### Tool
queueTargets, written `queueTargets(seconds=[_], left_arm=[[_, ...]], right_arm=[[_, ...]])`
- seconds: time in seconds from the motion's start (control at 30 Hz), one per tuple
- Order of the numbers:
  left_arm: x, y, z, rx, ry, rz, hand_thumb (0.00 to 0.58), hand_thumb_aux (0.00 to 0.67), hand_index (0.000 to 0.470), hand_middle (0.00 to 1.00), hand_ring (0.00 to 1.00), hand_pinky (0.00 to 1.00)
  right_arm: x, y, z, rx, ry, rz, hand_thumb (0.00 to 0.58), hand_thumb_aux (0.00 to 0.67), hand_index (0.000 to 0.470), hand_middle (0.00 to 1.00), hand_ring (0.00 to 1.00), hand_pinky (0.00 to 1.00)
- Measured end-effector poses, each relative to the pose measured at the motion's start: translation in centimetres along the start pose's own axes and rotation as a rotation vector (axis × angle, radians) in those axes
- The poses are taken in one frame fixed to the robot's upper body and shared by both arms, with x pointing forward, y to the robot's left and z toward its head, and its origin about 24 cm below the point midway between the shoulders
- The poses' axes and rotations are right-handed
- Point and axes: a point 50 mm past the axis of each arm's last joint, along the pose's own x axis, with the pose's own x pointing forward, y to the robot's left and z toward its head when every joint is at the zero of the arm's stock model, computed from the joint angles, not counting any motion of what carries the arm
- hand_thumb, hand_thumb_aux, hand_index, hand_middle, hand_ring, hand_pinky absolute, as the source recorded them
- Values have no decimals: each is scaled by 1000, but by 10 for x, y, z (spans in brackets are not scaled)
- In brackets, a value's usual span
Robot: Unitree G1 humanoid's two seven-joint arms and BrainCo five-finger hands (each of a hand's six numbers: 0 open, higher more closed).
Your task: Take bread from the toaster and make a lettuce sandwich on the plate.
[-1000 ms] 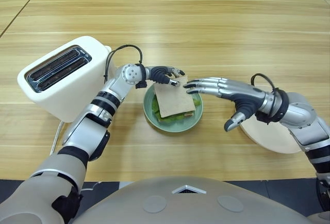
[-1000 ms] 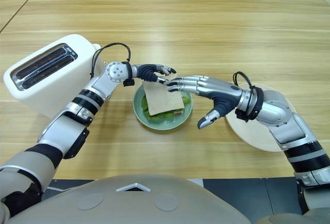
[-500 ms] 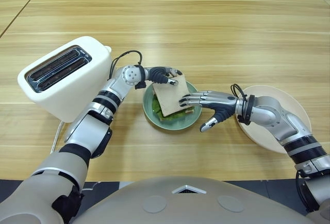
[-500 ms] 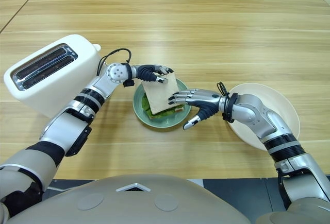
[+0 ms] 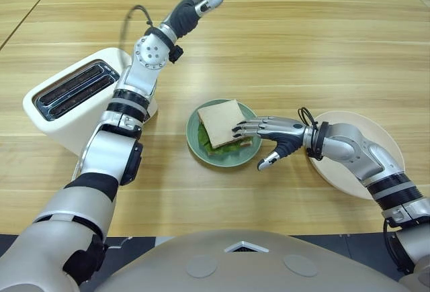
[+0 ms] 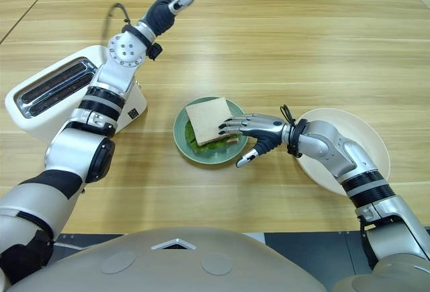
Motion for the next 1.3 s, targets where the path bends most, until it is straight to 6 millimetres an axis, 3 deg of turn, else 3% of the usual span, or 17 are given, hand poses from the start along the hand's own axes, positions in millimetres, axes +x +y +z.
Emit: queueTargets(seconds=[0.03, 0.07, 0.2, 0.3, 0.43, 0.57, 0.63, 0.8, 0.97, 1.17, 1.3], left_arm=[[-8, -4, -1, -48, -8, -29, 549, 515, 361, 1000, 1000, 1000], [-16, -8, -3, -90, -5, -62, 580, 670, 470, 1000, 1000, 1000], [-61, -20, 0, -256, -32, -248, 580, 670, 470, 1000, 1000, 1000], [-97, -30, 7, -363, -49, -447, 580, 670, 470, 1000, 1000, 1000], [-149, -58, 16, -432, -6, -768, 580, 670, 470, 1000, 1000, 1000], [-187, -88, 5, -412, 157, -1012, 580, 670, 470, 1000, 1000, 1000], [-197, -99, -3, -373, 227, -1070, 580, 670, 470, 1000, 1000, 1000], [-200, -116, -32, -245, 359, -1073, 580, 670, 470, 1000, 1000, 1000], [-179, -116, -41, -109, 338, -985, 580, 670, 470, 1000, 1000, 1000], [-154, -108, -61, -16, 381, -808, 580, 670, 470, 1000, 1000, 1000], [-147, -105, -68, 18, 393, -758, 580, 670, 470, 1000, 1000, 1000]], right_arm=[[1, -2, 1, 35, -17, -34, 460, 365, 256, 690, 690, 690], [2, -5, 3, 62, -33, -65, 580, 670, 470, 1000, 1000, 1000], [-9, -46, 23, 208, -233, -350, 580, 670, 470, 1000, 1000, 1000], [-17, -57, 32, 279, -327, -389, 580, 670, 470, 1000, 1000, 1000], [-20, -41, 32, 304, -315, -242, 580, 670, 470, 1000, 1000, 1000], [-10, 14, 24, 309, -185, 115, 580, 670, 470, 1000, 1000, 1000], [-8, 26, 16, 280, -116, 192, 580, 670, 470, 1000, 1000, 1000], [-4, 40, 8, 221, -44, 270, 580, 670, 470, 1000, 1000, 1000], [3, 41, 7, 195, -38, 225, 580, 670, 470, 1000, 1000, 1000], [19, 32, -4, 155, 14, 77, 580, 670, 470, 1000, 1000, 1000], [27, 13, -20, 109, 95, -84, 580, 670, 470, 1000, 1000, 1000]])
